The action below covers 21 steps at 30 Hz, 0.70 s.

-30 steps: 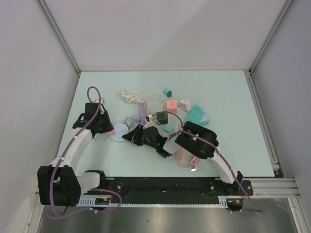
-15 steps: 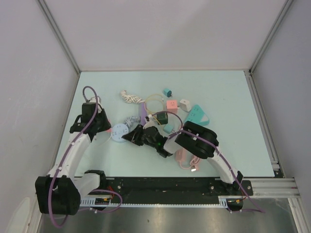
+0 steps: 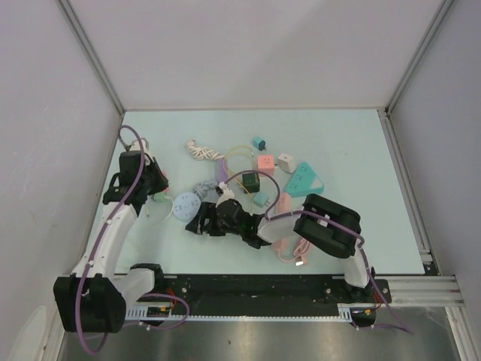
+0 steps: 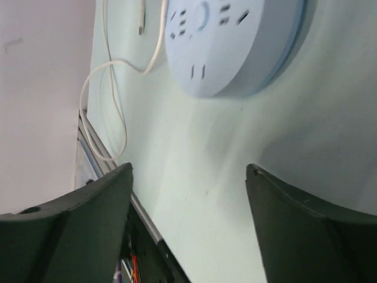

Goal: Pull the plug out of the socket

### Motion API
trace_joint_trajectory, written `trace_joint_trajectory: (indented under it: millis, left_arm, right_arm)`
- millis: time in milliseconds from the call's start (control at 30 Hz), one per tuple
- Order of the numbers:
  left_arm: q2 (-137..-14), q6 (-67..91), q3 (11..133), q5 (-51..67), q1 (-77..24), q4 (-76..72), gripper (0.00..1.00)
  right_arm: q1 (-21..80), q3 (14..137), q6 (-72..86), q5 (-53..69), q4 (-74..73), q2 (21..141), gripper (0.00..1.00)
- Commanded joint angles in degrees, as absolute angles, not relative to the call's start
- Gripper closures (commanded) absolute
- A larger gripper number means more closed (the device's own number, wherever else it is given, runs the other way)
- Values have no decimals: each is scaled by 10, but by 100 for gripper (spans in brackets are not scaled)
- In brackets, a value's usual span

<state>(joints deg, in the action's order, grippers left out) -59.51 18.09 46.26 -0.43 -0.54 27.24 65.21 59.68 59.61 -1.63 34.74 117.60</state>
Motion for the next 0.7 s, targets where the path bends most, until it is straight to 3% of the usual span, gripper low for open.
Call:
trace_joint_trajectory:
  millis: [0, 67, 100, 367, 600, 667]
  left_arm:
    - [-640, 192, 532, 41, 18, 198, 99]
    - [-676, 202, 549, 75, 39, 184, 100]
    - [-706, 214, 561, 117, 47, 176, 100]
    - [-851, 250, 596, 226, 81, 72, 96]
    - [-954, 233, 644, 245, 83, 71, 96]
    - [-968, 235, 645, 228, 83, 73, 86]
  right_arm:
    - [680, 596, 524, -71, 242, 1079, 14]
    - [702, 596, 507, -97, 205, 1036, 9]
    - [709, 597, 495, -125, 190, 1021, 1]
    - [791, 596, 460, -353, 9, 890, 0]
    - [823, 550, 467, -449, -34, 812, 0]
    - [824, 527, 474, -469, -34, 788, 0]
